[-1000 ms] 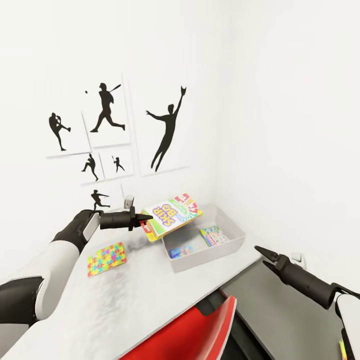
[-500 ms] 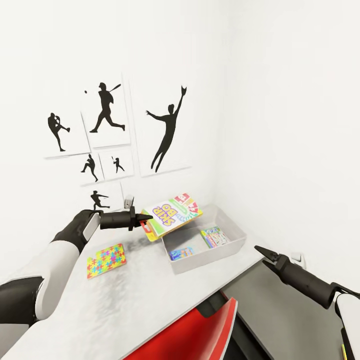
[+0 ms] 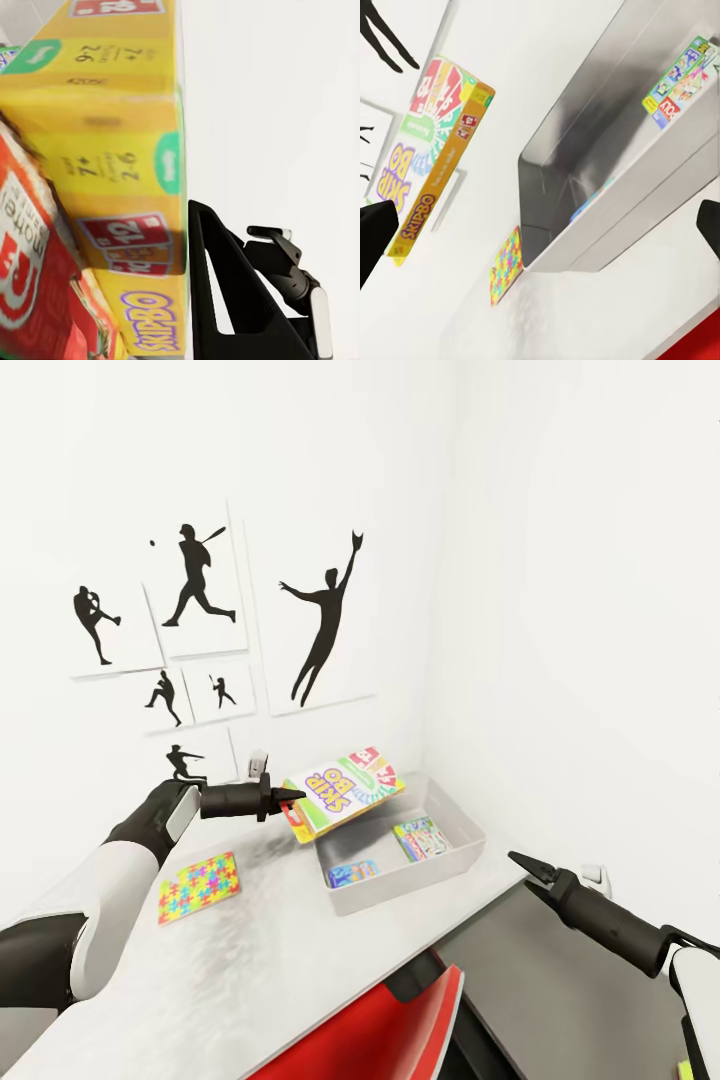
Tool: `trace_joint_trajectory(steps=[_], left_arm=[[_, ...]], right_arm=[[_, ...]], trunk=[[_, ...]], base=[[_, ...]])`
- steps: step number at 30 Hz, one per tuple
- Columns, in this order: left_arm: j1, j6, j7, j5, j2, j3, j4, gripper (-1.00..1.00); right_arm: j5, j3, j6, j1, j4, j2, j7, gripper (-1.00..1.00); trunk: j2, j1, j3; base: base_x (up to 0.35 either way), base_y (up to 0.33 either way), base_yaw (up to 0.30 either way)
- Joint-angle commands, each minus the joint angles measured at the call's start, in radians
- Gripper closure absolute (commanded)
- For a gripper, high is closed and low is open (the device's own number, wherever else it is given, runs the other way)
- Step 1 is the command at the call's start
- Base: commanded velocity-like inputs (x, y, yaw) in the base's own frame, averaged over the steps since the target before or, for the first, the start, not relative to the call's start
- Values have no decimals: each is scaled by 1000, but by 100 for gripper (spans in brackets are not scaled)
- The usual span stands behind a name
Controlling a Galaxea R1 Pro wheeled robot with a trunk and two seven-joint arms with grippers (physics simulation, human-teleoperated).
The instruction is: Put all the toys in the child's room - the three board games (two on the bed and one on the table), the two jigsaw puzzles on the table, and the tennis ball on the table - inside the toy box on the table in the child's room.
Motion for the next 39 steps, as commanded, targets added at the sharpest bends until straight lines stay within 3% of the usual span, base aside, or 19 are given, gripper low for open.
trace_joint_trajectory(steps=[1,5,8,13,18,39], left_arm=[[-1,4,-4,-2,0,2,0,100],[-1,4,-3,-3,-3,-1,0,100],[-2,5,16,-5,-36,-3,0,100],[-31,9,185,2,-109,-1,2,100],[-59,11,272,6,-147,4,6,100],[-74,7,303,5,-157,6,16,100]], right_arm=[[9,-2,4,-1,0,0,11,-100],[10,-1,4,-1,-1,0,12,-100],[9,0,4,-1,-1,0,12,-100],[9,-3,4,0,-3,-3,13,-100],[9,-4,4,0,-3,-3,13,-100],[9,-6,4,0,-8,-4,13,-100]], trunk=[[-2,1,-2],[-2,1,-2],[-2,1,-2],[-2,1,-2],[-2,1,-2],[-2,1,-2]], base=[[10,-15,0],[4,-6,0],[0,0,0],[0,0,0],[0,0,0],[4,0,0]])
